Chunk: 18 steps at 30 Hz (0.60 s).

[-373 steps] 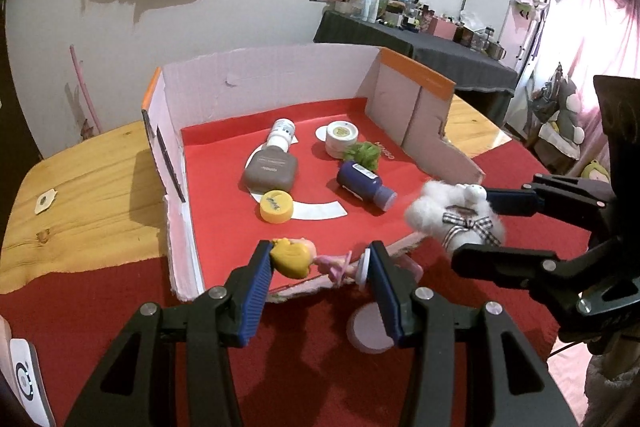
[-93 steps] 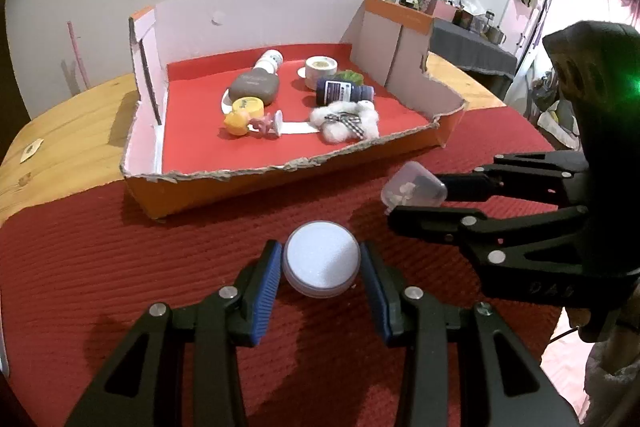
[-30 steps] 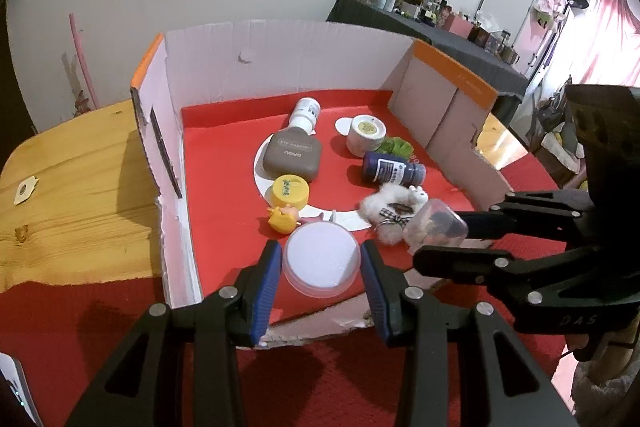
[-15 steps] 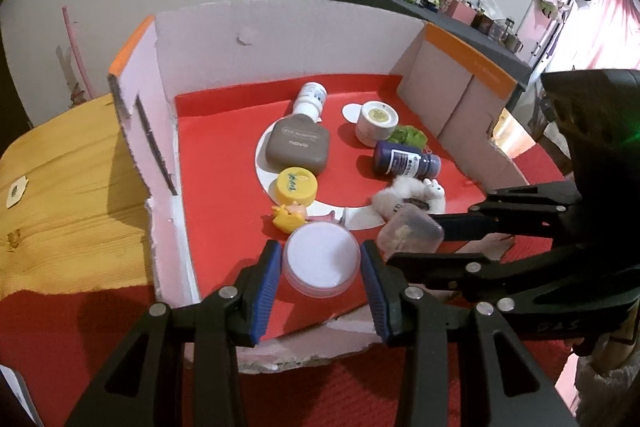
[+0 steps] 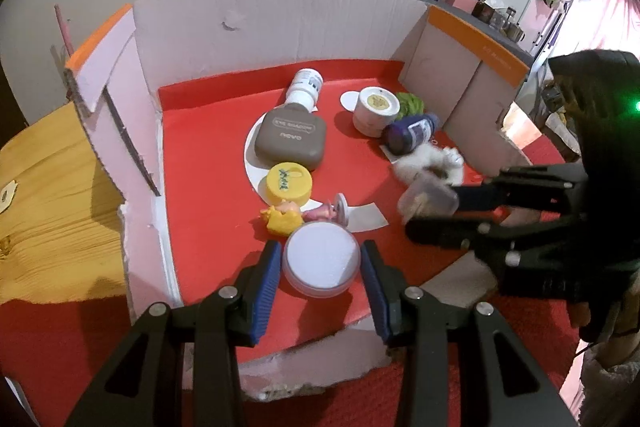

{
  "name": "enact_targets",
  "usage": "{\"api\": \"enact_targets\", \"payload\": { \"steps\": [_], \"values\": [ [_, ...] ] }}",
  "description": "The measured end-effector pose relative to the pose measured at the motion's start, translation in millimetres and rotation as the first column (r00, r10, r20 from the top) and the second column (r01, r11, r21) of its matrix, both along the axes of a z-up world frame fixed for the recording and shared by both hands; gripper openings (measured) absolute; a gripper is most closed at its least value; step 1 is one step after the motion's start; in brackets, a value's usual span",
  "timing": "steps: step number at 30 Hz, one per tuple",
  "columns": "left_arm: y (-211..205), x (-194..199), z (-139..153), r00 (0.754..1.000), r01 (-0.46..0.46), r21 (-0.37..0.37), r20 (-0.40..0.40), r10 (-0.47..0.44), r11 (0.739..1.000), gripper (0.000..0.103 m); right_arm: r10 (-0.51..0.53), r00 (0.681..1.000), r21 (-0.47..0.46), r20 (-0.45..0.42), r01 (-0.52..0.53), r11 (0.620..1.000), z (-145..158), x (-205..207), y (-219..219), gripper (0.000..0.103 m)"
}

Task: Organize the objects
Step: 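Lower the tin and plastic box onto the box floor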

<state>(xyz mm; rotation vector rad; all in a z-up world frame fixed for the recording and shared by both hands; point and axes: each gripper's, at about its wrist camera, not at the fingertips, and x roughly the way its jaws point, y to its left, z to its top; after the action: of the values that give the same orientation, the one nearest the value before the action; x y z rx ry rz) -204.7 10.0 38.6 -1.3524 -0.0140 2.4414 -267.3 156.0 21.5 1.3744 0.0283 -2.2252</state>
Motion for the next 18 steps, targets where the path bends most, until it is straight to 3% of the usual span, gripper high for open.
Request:
{"api": "enact_targets", "payload": {
  "steps": [10,18],
  "values": [
    [2,-13,-6,0.999,-0.034,-0.027,-0.005,0.034,0.999,0.042,0.021,1.0,-0.001,-0.001,-0.021,1.0,-4,-1,-6,0.033],
    [4,-17,-9,0.998,-0.054,-0.046,-0.028,0.053,0.997,0.043,-0.024,0.999,0.015,-0.03,0.024,1.0,-4,-8,0,0.033]
  ]
}}
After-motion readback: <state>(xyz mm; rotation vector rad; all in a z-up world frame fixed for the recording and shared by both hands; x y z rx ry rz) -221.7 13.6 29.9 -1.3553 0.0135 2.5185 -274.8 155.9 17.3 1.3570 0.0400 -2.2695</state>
